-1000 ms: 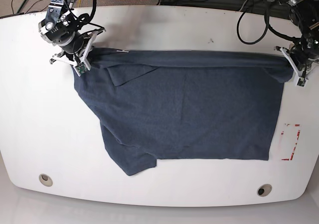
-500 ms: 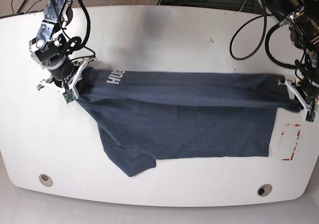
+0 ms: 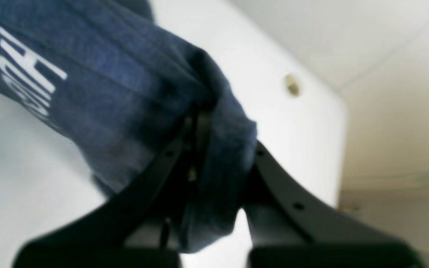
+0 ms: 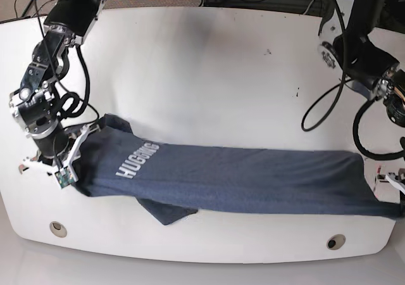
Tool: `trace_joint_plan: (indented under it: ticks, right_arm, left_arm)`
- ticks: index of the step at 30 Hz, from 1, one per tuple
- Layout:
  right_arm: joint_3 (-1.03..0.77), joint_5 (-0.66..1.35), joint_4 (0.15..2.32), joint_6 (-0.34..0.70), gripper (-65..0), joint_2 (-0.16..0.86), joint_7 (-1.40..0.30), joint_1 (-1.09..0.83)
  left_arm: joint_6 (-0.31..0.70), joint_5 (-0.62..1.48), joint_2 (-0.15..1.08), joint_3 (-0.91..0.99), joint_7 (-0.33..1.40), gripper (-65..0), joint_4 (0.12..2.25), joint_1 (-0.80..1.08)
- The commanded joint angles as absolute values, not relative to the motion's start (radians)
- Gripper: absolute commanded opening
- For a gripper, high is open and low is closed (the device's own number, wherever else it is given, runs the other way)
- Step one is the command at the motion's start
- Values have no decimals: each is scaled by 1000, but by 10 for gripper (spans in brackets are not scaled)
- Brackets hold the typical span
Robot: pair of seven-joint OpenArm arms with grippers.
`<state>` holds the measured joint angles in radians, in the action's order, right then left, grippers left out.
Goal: Layout the t-shirt on the table in an organized manner, then fold the t-shirt properly
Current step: 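Lift the held navy shirt up high with both grippers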
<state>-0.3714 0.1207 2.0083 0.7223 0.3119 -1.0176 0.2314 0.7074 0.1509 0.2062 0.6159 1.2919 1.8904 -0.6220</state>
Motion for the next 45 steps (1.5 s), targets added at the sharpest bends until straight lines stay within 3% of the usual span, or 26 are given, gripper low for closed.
trace_joint_plan:
  ticks: [1, 24, 45]
  right_arm:
    - [-341, 79, 2025, 698, -650, 380, -1038, 329]
    - [-38, 81, 1972, 698, -648, 570, -1047, 905]
    - [-18, 76, 1948, 698, -648, 573, -1047, 1064]
  left_arm:
    - [698, 114, 242, 611, 1270, -640, 1905, -728]
    - [698, 113, 259, 456, 1265, -640, 1730, -1178]
    - [698, 117, 255, 383, 1264, -640, 1635, -1313]
